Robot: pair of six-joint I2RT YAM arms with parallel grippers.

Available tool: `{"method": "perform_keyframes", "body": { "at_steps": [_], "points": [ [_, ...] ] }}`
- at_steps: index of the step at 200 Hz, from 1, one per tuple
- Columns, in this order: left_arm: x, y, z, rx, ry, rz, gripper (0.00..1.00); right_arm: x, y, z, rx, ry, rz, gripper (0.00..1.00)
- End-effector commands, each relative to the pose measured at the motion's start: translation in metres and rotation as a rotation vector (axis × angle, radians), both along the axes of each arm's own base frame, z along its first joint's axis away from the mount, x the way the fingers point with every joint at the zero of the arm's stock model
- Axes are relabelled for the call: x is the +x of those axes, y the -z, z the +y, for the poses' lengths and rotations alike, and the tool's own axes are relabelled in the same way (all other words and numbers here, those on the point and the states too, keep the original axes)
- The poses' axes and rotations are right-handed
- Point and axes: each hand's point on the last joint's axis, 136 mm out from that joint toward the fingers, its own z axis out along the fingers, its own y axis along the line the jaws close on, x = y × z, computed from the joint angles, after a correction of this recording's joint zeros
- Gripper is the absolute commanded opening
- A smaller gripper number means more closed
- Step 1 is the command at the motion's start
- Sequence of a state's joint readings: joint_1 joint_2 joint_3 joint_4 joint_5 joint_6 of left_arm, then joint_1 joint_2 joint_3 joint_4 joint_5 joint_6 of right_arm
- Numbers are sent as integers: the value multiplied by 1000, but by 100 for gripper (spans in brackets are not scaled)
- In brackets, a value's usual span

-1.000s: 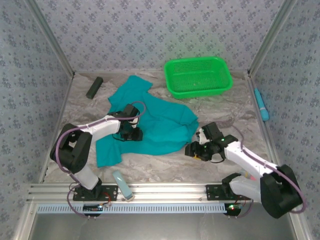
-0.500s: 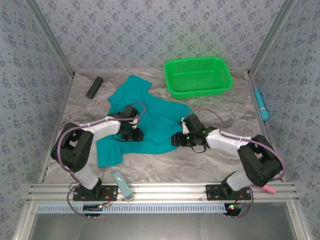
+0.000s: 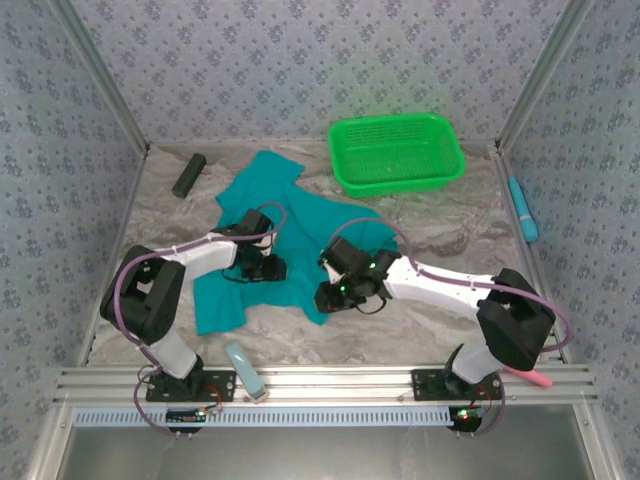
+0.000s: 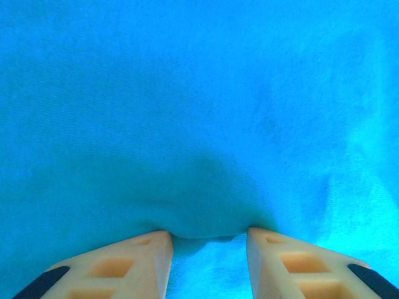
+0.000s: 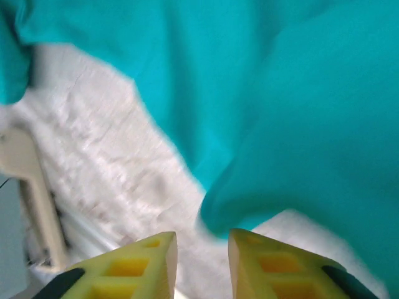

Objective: Fold the inside-out t-shirt

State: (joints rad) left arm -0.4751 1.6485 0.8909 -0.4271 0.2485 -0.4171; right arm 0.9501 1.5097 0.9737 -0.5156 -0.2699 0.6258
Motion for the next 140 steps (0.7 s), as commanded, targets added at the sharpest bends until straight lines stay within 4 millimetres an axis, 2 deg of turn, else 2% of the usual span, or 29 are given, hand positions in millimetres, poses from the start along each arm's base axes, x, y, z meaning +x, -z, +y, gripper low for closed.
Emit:
{"method": "perform_keyframes", "body": {
  "at_steps": [1, 12, 33, 56, 62, 72, 85, 106, 124, 140],
  "points": [
    [-16, 9, 14, 43, 7, 64, 38, -9, 0, -19, -81, 24, 58, 47],
    [-15, 6, 12, 32, 10, 64, 38, 5, -3, -29, -75, 71, 41, 50],
    [-15, -9, -1, -27, 33, 50, 38, 25, -7, -60, -61, 137, -1, 53],
    [-23, -32, -23, -58, 110, -22, 38, 35, -9, -97, -7, 282, -4, 56],
    [-26, -38, -28, -65, 124, -37, 38, 31, -4, -105, 6, 318, 20, 56],
    [-31, -45, -36, -82, 144, -58, 38, 31, -1, -109, 48, 363, 34, 55],
    [-37, -51, -46, -103, 176, -76, 38, 24, 3, -105, 94, 354, 41, 49],
    [-45, -56, -65, -133, 230, -104, 38, 17, 16, -102, 90, 363, 37, 49],
    [-53, -55, -87, -192, 288, -105, 38, 21, 29, -98, 74, 370, 25, 48],
    [-61, -59, -107, -255, 336, -99, 38, 32, 35, -90, 86, 371, 0, 48]
  ]
}}
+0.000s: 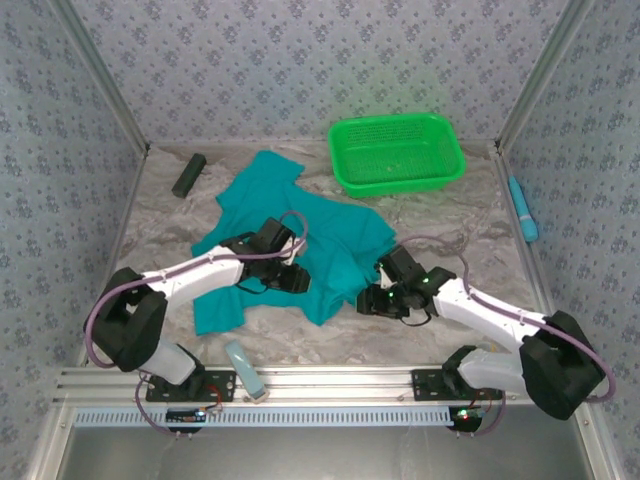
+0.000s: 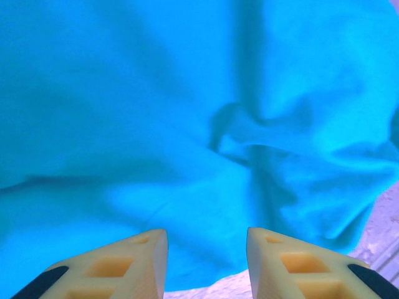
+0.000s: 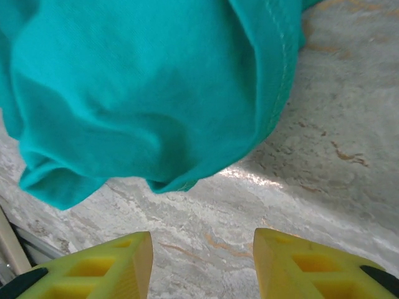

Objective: Fold the inside-out t-shirt

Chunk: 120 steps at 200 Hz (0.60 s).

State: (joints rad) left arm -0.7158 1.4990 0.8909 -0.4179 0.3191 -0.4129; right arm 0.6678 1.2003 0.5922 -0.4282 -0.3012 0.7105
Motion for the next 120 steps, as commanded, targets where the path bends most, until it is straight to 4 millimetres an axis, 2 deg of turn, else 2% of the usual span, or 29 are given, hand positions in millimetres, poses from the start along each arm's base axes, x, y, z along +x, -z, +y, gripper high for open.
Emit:
{"method": "perform_keyframes", "body": {
  "at_steps": [1, 21, 44, 63, 74, 84, 95, 120],
  "points": [
    [-9, -8, -32, -111, 76, 6, 38, 21, 4, 15, 40, 30, -61, 48],
    [-33, -19, -62, -190, 259, -75, 38, 38, 2, 28, 67, 30, -107, 47],
    [-40, -11, -72, -176, 319, -124, 40, 51, -2, 36, 72, 38, -151, 43],
    [-30, 7, -70, -110, 281, -128, 40, 51, 1, 34, 59, 40, -134, 14],
    [-26, 16, -71, -78, 270, -125, 39, 45, -1, 32, 50, 30, -113, 5],
    [-27, 23, -72, -70, 276, -109, 34, 37, -5, 26, 31, 27, -101, 2],
    [-30, 22, -76, -92, 292, -105, 26, 27, -11, 16, -2, 23, -81, 0],
    [-43, -2, -84, -203, 354, -115, 0, -5, -24, -8, -59, 6, 2, 0]
  ]
}}
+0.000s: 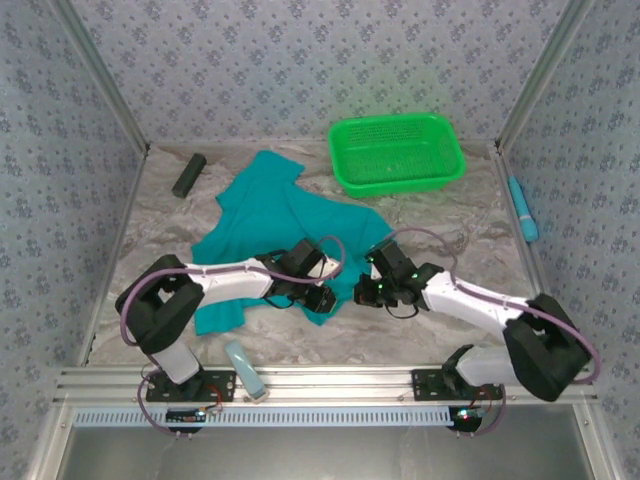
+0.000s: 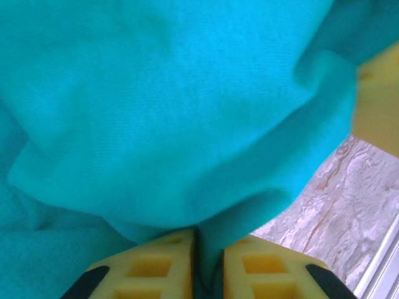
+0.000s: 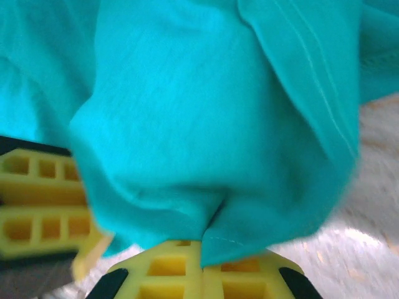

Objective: Fold the inside-out t-shirt

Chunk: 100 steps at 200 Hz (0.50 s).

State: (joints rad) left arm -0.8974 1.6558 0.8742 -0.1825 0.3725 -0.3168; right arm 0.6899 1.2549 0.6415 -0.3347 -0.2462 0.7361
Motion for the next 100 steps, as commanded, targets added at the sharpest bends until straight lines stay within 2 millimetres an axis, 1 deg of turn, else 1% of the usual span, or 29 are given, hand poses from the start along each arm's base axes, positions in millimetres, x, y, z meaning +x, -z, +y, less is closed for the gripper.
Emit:
{"method": "perform_keyframes", "body": {
  "at_steps": [1, 7, 18, 25, 35, 43, 47, 56, 59, 67, 72, 79, 90, 100],
  "points": [
    [-7, -33, -16, -141, 75, -35, 0, -33, -14, -26, -82, -21, 93, 0],
    [-13, -40, -17, -169, 99, -25, 0, -39, -22, -27, -70, -37, 107, 0],
    [-28, -56, -20, -244, 166, 3, 0, -42, -40, -23, -33, -68, 100, 0],
    [-39, -68, -22, -302, 212, 25, 0, -40, -53, -19, -9, -69, 93, 0],
    [-52, -81, -23, -365, 264, 52, 0, -30, -72, -16, 2, -93, 62, 0],
    [-59, -89, -22, -393, 289, 69, 0, -23, -80, -15, 0, -131, 40, 0],
    [-60, -91, -22, -398, 295, 73, 0, -18, -83, -13, 4, -133, 36, 4],
    [-61, -90, -20, -398, 297, 87, 0, -7, -82, -13, 9, -134, 44, 18],
    [-61, -88, -19, -397, 299, 97, 0, -4, -80, -13, 8, -135, 49, 20],
    [-63, -84, -18, -396, 306, 131, 5, 5, -74, -14, -2, -136, 56, 25],
    [-60, -78, -16, -382, 292, 155, 10, 11, -69, -16, -19, -130, 54, 30],
    [-55, -69, -14, -354, 264, 177, 21, 19, -59, -17, -47, -128, 49, 39],
    [-42, -49, -7, -276, 196, 182, 27, 27, -44, -21, -92, -114, 51, 43],
    [-26, -35, 2, -212, 123, 163, 31, 26, -34, -21, -109, -114, 62, 46]
  ]
}}
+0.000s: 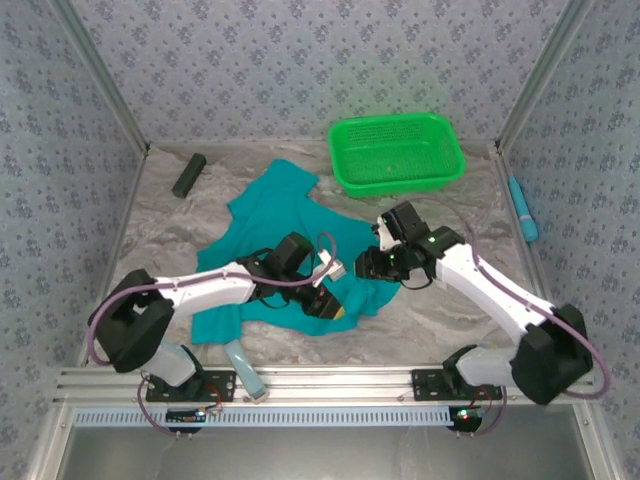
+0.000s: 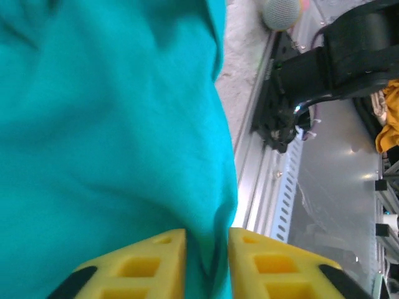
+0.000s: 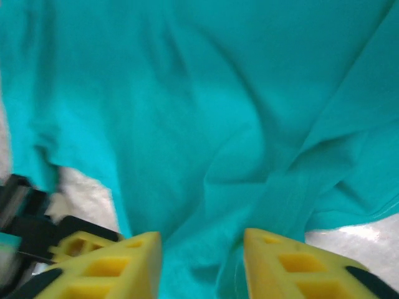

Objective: Fold the inside-out t-shirt

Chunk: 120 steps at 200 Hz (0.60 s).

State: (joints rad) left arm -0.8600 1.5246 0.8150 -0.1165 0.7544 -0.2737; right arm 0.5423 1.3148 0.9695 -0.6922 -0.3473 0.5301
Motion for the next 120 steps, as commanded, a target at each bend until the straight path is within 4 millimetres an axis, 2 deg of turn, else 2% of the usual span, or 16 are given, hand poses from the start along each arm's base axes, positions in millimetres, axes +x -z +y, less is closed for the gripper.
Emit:
{"method": "perform_keyframes", "body": {
  "at_steps": [1, 18, 36, 57, 81, 94, 105, 120],
  "points": [
    [18, 28, 16, 114, -79, 36, 31, -5, 31, -8, -89, -42, 39, 46],
    [32, 44, 27, 186, -148, 12, 32, -17, 37, -17, -122, -28, 14, 50],
    [41, 56, 35, 251, -187, -21, 32, -25, 46, -46, -150, 60, 21, 55],
    [54, 59, 35, 275, -231, -41, 34, -16, 51, -73, -127, 153, 32, 56],
    [60, 50, 22, 245, -216, -45, 35, 19, 50, -83, -104, 202, -2, 55],
    [57, 41, 12, 218, -178, -75, 36, 41, 52, -99, -187, 248, -25, 53],
    [45, 29, 2, 177, -111, -115, 36, 64, 49, -110, -251, 270, -82, 53],
    [17, 14, -13, 114, 21, -181, 36, 87, 49, -122, -300, 292, -118, 52]
  ]
}}
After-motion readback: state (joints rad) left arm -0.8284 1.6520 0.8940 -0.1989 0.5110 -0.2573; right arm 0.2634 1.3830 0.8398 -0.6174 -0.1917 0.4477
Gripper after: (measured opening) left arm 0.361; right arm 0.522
